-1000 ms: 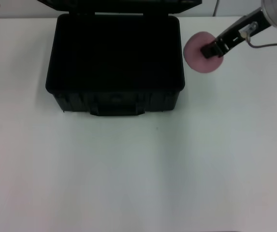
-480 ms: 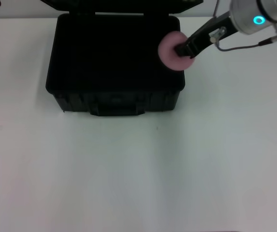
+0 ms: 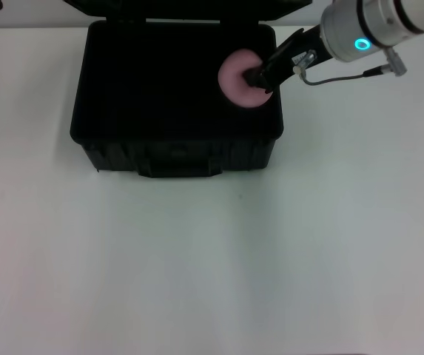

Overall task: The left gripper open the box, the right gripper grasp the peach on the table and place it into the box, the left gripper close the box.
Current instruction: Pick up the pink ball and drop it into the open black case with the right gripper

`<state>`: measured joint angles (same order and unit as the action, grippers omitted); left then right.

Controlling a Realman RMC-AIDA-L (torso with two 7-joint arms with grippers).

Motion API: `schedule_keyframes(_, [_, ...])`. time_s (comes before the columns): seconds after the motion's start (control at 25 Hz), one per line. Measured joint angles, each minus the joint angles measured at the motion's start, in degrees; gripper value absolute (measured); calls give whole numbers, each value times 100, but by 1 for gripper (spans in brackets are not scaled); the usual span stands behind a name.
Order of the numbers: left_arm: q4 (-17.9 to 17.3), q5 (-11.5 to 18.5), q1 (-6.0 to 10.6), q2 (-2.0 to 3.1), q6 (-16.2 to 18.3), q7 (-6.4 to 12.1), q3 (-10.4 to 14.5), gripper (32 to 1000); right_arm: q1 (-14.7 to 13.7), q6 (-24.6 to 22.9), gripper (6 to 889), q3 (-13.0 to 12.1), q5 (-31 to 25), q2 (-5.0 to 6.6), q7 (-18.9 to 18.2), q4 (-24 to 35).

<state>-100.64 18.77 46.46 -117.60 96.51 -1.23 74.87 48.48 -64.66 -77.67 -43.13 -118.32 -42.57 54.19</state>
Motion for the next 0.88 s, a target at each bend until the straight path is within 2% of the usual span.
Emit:
schedule_keyframes(0.32, [0,-2,8,0,0,-2,35,406,7,566,84,-354,-254,-2,-122,-356])
schedule_keyframes(0.88, [1,-1,12,0,-10,-7,37,414,8,937,94,-406,-276,-21,-221,-555])
